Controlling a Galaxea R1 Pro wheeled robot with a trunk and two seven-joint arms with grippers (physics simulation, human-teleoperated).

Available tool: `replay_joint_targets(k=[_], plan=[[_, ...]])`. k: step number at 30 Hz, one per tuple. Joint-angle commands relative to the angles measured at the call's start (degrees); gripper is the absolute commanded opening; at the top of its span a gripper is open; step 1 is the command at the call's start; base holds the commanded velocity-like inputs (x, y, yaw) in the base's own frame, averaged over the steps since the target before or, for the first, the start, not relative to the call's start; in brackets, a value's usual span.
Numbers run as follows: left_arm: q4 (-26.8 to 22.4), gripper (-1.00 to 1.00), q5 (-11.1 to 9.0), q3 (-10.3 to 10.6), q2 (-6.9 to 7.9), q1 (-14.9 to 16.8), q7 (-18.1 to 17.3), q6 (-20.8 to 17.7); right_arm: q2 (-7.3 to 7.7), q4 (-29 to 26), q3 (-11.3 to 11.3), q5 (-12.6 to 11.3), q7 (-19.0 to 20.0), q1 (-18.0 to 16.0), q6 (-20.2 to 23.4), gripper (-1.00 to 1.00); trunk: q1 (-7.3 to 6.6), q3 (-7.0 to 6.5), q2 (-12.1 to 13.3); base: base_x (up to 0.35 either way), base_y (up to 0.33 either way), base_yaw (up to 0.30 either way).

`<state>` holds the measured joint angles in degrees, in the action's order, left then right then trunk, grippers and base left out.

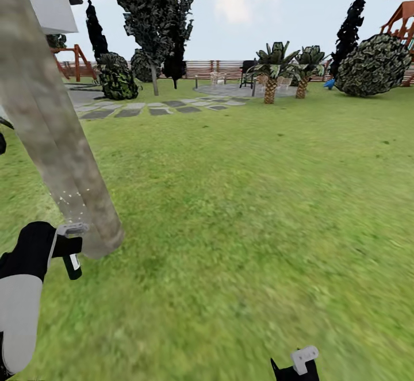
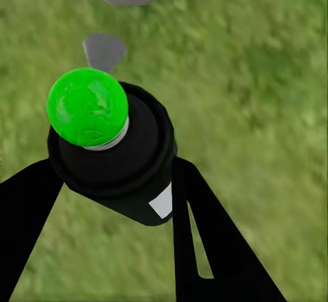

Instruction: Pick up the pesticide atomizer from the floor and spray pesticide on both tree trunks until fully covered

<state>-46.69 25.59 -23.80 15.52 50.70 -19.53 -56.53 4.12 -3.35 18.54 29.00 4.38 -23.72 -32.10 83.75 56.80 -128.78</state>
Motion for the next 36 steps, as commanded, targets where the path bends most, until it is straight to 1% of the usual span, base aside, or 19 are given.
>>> replay_joint_targets(k=[1,5,15,25,32,36], plan=[[0.0,-1.00,0.6,-0.2,-0.05,-0.1,-0.5,-0.1,0.01,0.0,0.5,0.1,0.5,0.0,-0.2,1.00,0.01,0.05,0.0,0.232,-0.201,0.276],[0.0,-1.00,0.6,-0.3,0.02,-1.7,-0.3,0.1,0.01,0.0,0.5,0.1,0.5,0.0,-0.2,1.00,0.01,0.05,0.0,0.221,-0.206,0.165],[-0.1,-1.00,0.6,-0.3,-0.14,-1.9,-0.3,0.1,0.01,0.0,0.5,0.1,0.5,0.0,-0.2,1.00,0.01,0.05,0.0,0.113,-0.261,0.023],[-0.1,-1.00,0.7,-0.3,-0.05,-1.9,-0.2,0.1,-0.07,0.0,0.4,0.1,0.5,0.0,-0.2,1.00,0.01,0.05,0.0,0.173,-0.236,0.249],[0.0,-1.00,0.9,-0.1,-0.53,-2.0,-0.2,0.2,-0.07,0.0,0.5,0.1,0.5,0.0,-0.2,1.00,0.01,0.05,0.0,0.283,-0.140,0.269],[0.0,-1.00,0.9,-0.1,-0.58,-2.1,-0.2,0.3,0.00,0.0,0.5,0.1,0.5,0.0,-0.2,1.00,0.01,0.05,0.0,0.289,-0.136,0.054]])
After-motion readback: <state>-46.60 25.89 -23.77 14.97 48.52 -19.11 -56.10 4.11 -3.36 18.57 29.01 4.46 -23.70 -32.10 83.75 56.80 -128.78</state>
